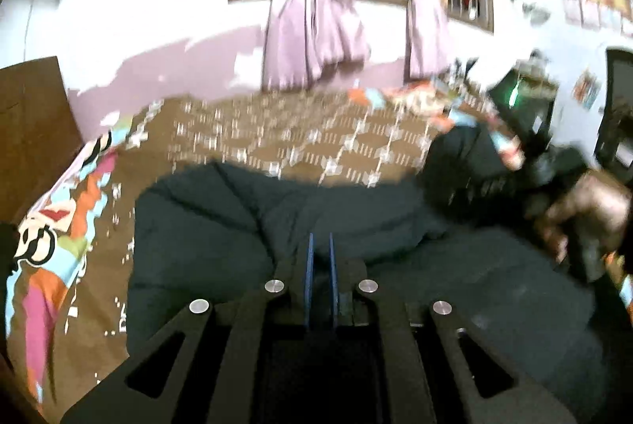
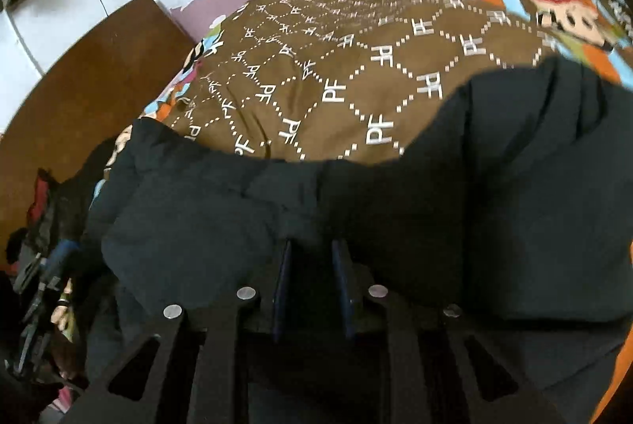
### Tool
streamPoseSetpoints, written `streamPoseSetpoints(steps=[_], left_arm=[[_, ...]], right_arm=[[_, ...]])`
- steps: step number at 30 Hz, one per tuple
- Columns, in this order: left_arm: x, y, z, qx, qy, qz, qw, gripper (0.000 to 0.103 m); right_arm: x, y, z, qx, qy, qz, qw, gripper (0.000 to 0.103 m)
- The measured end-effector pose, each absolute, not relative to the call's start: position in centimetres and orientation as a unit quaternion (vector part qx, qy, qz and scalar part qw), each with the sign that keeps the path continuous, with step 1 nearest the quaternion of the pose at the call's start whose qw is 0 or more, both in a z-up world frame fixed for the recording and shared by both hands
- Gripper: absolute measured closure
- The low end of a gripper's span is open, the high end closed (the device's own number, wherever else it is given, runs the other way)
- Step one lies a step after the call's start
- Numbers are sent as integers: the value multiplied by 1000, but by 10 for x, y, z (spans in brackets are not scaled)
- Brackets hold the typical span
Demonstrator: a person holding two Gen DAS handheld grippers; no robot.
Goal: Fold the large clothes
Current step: 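Lift the collar edge with both grippers and fold it toward the hem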
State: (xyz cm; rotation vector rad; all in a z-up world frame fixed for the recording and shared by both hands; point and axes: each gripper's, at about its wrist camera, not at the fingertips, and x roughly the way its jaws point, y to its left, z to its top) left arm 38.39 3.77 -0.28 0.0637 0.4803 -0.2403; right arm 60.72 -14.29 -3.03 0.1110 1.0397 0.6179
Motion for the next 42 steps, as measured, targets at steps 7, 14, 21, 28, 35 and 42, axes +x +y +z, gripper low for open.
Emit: streamPoseSetpoints(steps=[7, 14, 21, 28, 35, 42], left_arm=[[472, 25, -7, -49, 388, -191, 900, 96], [515, 4, -46, 32, 486, -198, 851, 102], [526, -4, -88, 41, 510, -151, 846, 102], [512, -3, -88, 42, 468, -148, 870, 102], [511, -1, -91, 27, 455, -155, 876, 102], [504, 1, -89, 19, 459, -158, 874, 102]], right_arm=[[595, -146, -29, 54, 506, 300, 807, 84], [603, -140, -38, -19, 566, 312, 763, 88], [606, -113, -70, -91, 536, 264, 797, 89], [588, -126, -62, -57, 495, 264, 826, 88], [578, -130, -20, 22, 456, 328, 827, 84], [596, -109, -61, 8, 533, 326, 781, 85]])
